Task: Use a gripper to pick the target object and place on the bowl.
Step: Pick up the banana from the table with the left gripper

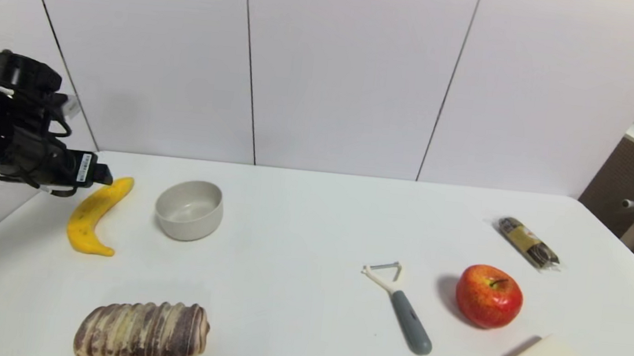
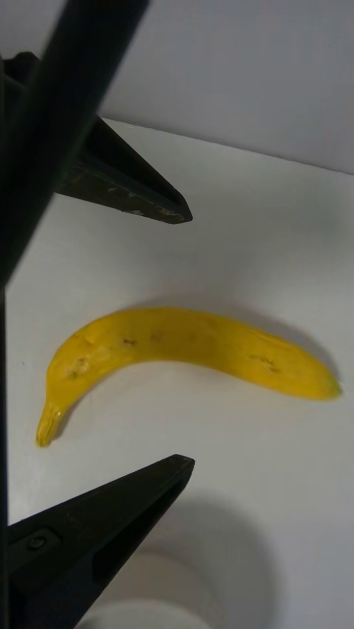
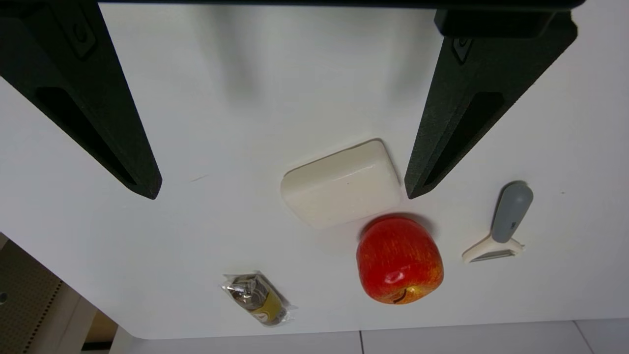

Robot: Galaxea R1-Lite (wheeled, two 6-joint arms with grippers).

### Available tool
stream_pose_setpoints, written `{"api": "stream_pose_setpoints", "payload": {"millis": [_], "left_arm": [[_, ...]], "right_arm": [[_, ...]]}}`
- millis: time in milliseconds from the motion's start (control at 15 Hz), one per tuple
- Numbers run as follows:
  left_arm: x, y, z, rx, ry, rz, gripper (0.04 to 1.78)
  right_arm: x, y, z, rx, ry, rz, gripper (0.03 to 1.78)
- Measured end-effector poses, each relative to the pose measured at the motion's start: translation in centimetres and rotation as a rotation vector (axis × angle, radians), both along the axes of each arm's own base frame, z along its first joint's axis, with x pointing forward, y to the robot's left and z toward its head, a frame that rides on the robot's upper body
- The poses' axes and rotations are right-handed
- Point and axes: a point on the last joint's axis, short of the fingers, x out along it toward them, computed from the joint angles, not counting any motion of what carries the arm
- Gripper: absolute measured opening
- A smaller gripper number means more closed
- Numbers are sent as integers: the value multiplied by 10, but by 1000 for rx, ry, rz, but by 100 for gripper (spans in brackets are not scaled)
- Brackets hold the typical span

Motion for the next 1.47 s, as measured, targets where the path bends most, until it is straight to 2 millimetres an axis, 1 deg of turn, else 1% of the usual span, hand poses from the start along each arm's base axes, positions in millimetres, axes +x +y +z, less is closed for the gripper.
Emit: {"api": "stream_pose_setpoints", "payload": {"millis": [267, 467, 733, 1067, 1133, 1267, 1333, 1467], "left_arm": [[22, 19, -33, -23, 111, 46, 169], [35, 23, -49, -71, 137, 55, 169], [43, 24, -62, -115, 161, 33, 169], [48, 25, -65, -115, 165, 34, 169], [49, 25, -65, -116, 163, 34, 157], [50, 25, -66, -117, 165, 33, 124], [50, 25, -66, -119, 166, 34, 110], [50, 25, -66, -135, 161, 52, 88]], "right_arm": [[0, 0, 0, 1, 0, 0, 171], [0, 0, 0, 0, 0, 0, 171], [0, 0, 0, 0, 0, 0, 171], [0, 0, 0, 0, 0, 0, 171], [0, 0, 0, 0, 0, 0, 171], [0, 0, 0, 0, 0, 0, 171], [0, 0, 0, 0, 0, 0, 171], [0, 0, 0, 0, 0, 0, 171]]}}
